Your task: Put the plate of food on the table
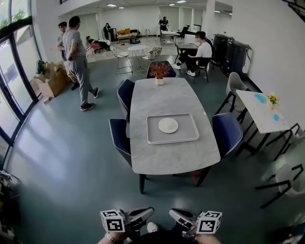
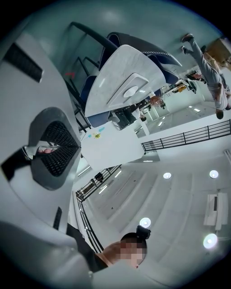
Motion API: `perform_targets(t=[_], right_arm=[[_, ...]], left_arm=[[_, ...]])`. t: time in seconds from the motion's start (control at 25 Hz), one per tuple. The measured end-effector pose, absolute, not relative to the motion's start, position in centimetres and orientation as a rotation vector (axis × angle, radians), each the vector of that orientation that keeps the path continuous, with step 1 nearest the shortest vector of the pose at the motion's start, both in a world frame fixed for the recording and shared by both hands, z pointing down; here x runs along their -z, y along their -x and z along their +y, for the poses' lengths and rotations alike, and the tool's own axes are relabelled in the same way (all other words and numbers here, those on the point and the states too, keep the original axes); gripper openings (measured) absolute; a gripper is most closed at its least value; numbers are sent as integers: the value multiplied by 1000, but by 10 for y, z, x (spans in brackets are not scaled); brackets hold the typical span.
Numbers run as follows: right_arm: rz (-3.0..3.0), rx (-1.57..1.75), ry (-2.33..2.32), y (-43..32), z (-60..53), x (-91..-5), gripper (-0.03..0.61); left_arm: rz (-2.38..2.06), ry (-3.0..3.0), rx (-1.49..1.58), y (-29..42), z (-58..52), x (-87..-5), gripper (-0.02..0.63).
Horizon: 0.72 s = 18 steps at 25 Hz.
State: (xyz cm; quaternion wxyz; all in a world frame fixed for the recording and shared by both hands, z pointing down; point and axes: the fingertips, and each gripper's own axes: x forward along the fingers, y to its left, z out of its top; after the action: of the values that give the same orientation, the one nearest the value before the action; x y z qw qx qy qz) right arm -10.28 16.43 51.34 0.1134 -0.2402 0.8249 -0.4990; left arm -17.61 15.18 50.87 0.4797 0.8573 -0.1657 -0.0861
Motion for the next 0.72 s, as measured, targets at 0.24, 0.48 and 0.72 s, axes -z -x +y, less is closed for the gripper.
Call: perform_targets(t=[0.24, 0.48, 0.72], right_arm=[[2435, 1458, 697, 108, 167, -515, 11], [2434, 1471, 685, 110, 167, -515, 11], [2441, 1468, 695, 104, 168, -518, 11]], left_arm=[[-413, -2090, 226, 182, 154, -510, 8], [-421, -2091, 224, 183, 157, -507, 8], [-391, -2135, 119, 183, 162, -514, 8]])
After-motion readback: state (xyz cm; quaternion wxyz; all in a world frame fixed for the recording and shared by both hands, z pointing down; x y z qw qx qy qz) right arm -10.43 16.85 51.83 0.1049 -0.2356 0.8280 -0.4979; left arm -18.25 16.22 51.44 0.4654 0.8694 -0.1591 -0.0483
